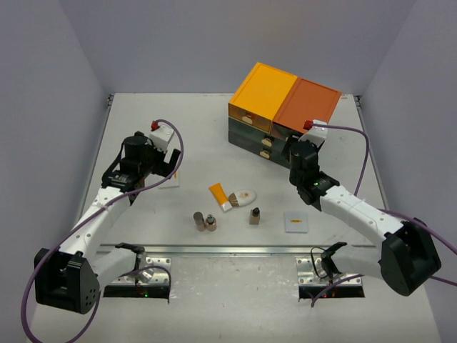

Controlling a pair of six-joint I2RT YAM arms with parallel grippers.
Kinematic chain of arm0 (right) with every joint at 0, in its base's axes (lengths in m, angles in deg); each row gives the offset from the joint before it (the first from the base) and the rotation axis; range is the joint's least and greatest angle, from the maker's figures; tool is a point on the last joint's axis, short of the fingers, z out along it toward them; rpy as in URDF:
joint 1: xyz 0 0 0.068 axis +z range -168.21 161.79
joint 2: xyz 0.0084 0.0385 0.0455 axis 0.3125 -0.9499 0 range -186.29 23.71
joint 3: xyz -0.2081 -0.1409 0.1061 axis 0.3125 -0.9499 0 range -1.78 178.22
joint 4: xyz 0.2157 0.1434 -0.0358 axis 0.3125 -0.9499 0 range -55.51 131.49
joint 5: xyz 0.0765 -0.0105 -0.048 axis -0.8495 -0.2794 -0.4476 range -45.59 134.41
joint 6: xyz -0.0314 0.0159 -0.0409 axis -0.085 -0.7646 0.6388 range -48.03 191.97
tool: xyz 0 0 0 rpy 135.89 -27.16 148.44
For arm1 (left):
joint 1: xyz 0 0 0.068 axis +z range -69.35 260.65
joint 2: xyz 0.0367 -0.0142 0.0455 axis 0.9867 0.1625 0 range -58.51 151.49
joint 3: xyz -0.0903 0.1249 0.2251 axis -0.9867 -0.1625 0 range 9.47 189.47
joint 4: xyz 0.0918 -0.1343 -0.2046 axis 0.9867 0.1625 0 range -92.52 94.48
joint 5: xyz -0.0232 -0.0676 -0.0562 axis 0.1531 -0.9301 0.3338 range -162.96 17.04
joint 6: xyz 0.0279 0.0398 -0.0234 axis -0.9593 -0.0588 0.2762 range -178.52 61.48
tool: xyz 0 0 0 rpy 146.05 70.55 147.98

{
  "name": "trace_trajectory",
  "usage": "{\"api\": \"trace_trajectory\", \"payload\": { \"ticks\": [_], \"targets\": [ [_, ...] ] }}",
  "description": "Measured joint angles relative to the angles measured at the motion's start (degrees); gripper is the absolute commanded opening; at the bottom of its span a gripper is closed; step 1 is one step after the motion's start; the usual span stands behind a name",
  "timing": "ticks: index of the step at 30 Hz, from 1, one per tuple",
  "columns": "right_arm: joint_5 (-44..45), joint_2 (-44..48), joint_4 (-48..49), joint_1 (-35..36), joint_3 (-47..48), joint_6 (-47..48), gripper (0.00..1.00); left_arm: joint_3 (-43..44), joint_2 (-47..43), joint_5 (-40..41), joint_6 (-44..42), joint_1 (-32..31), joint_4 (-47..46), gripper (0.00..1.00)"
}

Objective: Organize the makeup

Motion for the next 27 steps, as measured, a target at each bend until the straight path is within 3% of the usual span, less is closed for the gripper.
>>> {"api": "trace_trajectory", "payload": {
  "ticks": [20, 27],
  "targets": [
    [1.05, -2.09, 1.42, -0.74, 0.10, -0.91, 0.59, 3.65, 2.28, -8.31, 0.01, 0.00, 1.52, 0.98],
    [-5.03, 2.01, -1.44, -0.76, 0.19, -0.52, 0.72, 6.93, 4.97, -14.33, 1.14, -0.01, 2.10, 0.91]
  ]
}}
